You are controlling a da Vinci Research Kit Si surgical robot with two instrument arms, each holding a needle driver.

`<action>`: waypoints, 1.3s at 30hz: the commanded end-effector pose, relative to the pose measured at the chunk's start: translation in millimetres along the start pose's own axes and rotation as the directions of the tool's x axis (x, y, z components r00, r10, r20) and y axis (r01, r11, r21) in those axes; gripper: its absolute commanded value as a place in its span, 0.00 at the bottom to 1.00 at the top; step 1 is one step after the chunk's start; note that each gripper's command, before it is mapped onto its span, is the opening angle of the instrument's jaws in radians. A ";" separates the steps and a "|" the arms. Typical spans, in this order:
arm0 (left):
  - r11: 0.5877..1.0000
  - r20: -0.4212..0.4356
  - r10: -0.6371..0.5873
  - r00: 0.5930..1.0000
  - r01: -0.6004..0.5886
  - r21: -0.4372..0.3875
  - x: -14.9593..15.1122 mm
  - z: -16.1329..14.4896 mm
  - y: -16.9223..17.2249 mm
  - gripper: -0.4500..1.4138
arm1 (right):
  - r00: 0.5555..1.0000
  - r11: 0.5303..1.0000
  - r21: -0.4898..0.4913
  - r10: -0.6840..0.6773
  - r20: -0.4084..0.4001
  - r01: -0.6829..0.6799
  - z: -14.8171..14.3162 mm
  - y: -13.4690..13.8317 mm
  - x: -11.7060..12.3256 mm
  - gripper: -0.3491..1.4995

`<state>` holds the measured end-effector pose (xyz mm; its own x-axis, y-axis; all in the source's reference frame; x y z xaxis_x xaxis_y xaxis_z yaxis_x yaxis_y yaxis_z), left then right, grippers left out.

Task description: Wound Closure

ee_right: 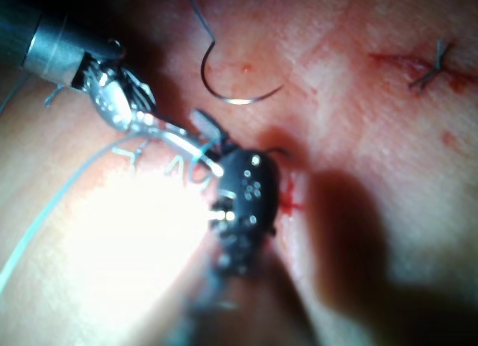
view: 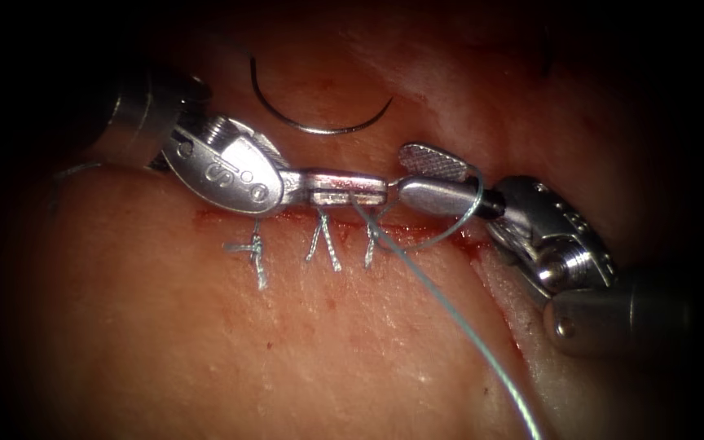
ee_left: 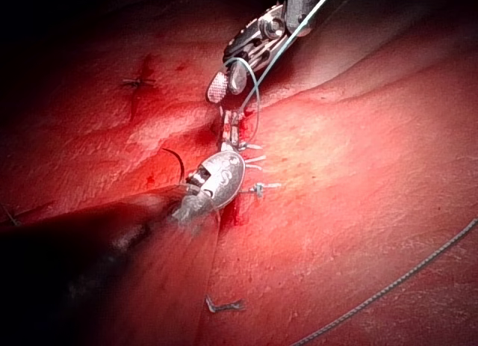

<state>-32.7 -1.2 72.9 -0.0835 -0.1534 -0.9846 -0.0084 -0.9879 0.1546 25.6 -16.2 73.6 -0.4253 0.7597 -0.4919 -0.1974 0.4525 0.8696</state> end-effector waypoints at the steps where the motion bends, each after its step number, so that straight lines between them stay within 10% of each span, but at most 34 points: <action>1: 1.000 0.008 0.001 1.000 -0.001 -0.012 -0.2 0.7 0.4 0.00 | 0.999 0.997 -0.066 0.044 0.009 -0.044 0.2 0.2 -1.9 0.45; 16: 0.999 0.030 0.004 1.000 -0.002 -0.050 1.0 2.0 1.9 0.00 | 0.963 0.873 -0.409 0.254 -0.085 -0.266 -2.3 1.6 -5.2 0.49; 39: 0.996 0.053 0.030 0.998 -0.025 -0.084 -1.4 3.1 3.3 0.00 | 0.934 0.809 -0.473 0.337 -0.115 -0.350 -1.9 3.4 -6.7 0.47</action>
<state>-35.1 -4.2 74.5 -0.1382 -0.1805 -0.9738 0.0780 -0.9822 0.1710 25.4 -20.3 79.4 -0.5691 0.8073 -0.1560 -0.4303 -0.1307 0.8932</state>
